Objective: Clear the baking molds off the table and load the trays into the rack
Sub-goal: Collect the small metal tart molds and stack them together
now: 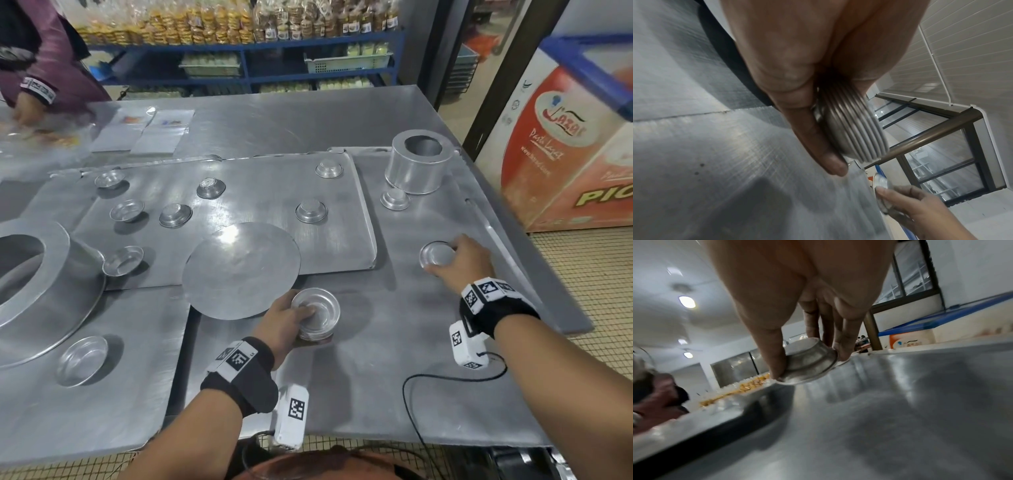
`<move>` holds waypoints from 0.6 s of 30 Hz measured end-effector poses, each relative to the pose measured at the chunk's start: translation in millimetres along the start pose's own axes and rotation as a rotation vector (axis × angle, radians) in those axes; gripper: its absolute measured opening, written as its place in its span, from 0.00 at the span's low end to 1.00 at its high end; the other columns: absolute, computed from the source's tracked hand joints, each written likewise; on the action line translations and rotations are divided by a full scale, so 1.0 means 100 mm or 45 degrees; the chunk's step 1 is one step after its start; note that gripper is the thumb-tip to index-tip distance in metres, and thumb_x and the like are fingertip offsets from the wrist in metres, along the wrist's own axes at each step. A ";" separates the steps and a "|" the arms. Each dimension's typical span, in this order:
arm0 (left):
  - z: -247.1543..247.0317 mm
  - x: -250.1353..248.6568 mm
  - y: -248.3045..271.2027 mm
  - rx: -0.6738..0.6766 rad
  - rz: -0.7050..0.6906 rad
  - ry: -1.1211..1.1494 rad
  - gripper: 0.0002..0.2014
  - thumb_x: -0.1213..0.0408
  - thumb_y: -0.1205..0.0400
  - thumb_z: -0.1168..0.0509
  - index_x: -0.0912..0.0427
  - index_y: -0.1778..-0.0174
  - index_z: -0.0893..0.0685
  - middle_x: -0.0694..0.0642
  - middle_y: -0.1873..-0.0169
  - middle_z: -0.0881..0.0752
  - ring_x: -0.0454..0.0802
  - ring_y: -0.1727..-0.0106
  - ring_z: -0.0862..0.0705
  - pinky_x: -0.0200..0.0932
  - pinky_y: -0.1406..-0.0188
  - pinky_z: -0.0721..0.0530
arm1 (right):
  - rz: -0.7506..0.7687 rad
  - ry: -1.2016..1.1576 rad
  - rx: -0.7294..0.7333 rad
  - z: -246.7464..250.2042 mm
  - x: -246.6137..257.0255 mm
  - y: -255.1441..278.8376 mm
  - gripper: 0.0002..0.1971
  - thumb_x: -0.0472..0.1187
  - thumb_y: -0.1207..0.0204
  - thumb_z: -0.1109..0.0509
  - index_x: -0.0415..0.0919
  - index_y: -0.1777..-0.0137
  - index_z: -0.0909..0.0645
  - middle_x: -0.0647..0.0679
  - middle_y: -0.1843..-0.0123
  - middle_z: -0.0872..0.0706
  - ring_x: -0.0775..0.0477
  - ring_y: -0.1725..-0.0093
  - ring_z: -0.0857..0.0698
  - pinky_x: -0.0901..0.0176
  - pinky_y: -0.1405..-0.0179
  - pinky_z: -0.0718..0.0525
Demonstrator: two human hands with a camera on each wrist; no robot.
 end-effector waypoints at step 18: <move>-0.18 -0.05 0.20 0.175 0.033 0.145 0.29 0.38 0.14 0.45 0.58 0.35 0.13 0.65 0.45 0.10 0.61 0.47 0.12 0.68 0.36 0.16 | 0.632 -0.989 0.360 -0.33 1.58 1.57 0.30 0.42 0.40 0.13 0.48 0.42 0.26 0.53 0.42 0.15 0.52 0.44 0.12 0.54 0.40 0.13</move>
Point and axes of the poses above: each hand's wrist, its own y-axis away from the middle knuckle, its own z-axis out of the back of the hand, x = y × z, the point moved 9 cm from there along -y, towards the middle knuckle
